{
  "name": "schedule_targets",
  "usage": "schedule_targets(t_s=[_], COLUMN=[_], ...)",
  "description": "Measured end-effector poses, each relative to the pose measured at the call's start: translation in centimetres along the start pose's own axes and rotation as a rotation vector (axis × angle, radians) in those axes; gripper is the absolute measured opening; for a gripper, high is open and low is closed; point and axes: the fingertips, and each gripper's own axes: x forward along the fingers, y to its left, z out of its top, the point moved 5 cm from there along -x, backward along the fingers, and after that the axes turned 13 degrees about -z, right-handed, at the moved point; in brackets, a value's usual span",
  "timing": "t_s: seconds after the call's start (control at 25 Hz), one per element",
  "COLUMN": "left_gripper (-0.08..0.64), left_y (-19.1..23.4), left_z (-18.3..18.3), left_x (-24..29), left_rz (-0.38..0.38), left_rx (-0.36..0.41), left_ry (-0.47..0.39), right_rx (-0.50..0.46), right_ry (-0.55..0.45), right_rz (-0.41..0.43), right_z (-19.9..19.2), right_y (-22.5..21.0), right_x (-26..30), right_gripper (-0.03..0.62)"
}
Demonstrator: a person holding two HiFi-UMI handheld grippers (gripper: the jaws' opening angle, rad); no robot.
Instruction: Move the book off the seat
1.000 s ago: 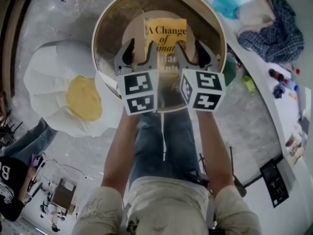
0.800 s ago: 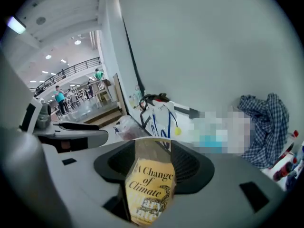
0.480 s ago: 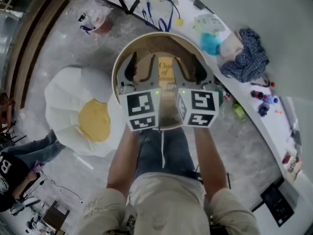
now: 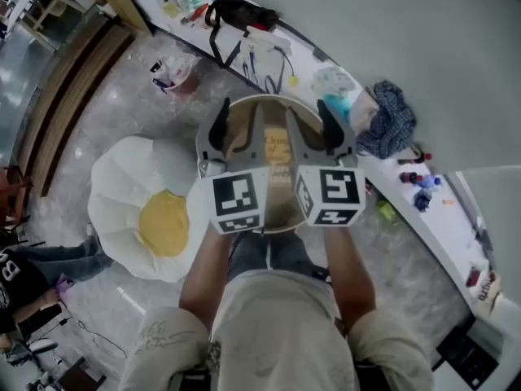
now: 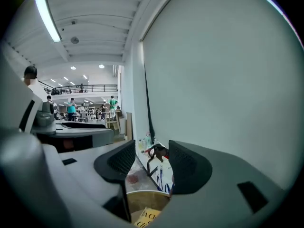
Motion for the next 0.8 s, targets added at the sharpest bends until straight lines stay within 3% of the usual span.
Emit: schedule_targets(t_s=[0.28, 0.44, 0.8], left_gripper=[0.078, 0.003, 0.002], left_y=[-0.7, -0.7, -0.7], left_z=[5.3, 6.3, 9.0], left_x=[-3.4, -4.5, -4.5], left_rz=[0.023, 0.03, 0.013], left_rx=[0.038, 0.022, 0.079], left_ry=[-0.139, -0.17, -0.209], right_rx=[-0.016, -0.037, -0.024], right_ry=[-0.115, -0.167, -0.27], right_rz=[0.042, 0.048, 0.006], right_z=[5.2, 6.8, 9.9], right_y=[1.1, 1.7, 1.5], right_x=[-3.6, -4.8, -6.1], right_gripper=[0.224, 0.222, 0.038])
